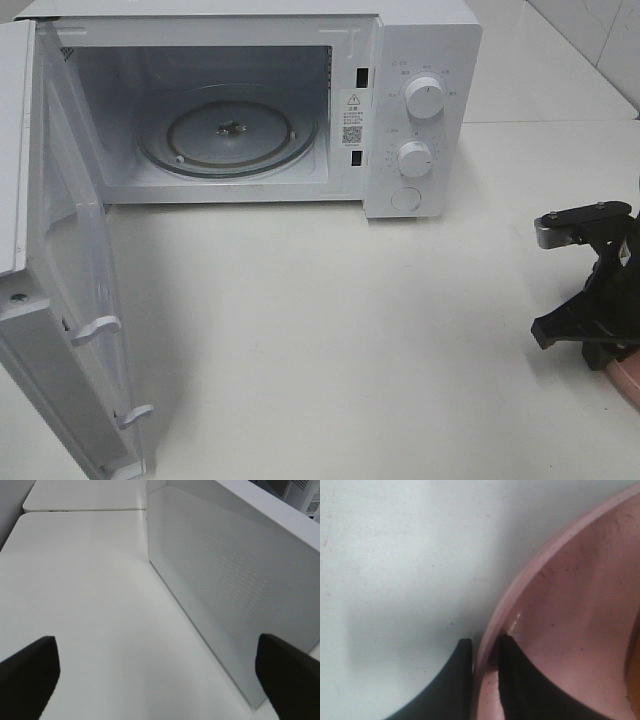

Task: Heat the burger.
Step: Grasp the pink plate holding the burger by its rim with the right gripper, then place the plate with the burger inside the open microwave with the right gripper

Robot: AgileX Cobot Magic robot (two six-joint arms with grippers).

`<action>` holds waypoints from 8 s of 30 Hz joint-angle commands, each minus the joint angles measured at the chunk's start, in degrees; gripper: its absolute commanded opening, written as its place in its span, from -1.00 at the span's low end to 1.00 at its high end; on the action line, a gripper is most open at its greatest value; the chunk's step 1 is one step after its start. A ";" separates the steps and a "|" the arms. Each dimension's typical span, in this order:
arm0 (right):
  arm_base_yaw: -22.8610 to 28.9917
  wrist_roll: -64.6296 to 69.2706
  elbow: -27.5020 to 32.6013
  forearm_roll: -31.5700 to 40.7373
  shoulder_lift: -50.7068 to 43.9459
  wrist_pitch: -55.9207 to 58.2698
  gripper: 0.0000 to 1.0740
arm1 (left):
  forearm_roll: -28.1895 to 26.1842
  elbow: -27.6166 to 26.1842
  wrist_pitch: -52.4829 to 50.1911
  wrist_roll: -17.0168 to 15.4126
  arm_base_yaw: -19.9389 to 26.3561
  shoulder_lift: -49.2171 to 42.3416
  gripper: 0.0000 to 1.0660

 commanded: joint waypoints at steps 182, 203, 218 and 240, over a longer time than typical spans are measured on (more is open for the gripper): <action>32.43 -91.04 -12.89 6.88 -7.33 -11.17 -1.00 | -0.34 0.23 -0.40 -0.40 0.11 -1.03 0.87; 32.43 -85.26 -19.94 6.88 0.34 -16.27 -1.00 | -0.34 0.23 -0.40 -0.40 0.11 -1.03 0.87; 32.43 -83.65 -26.87 6.88 6.13 -16.04 -1.00 | -0.34 0.23 -0.40 -0.40 0.11 -1.03 0.87; 32.43 -73.91 -44.92 0.40 18.62 -5.96 -1.00 | -0.34 0.23 -0.40 -0.40 0.11 -1.03 0.87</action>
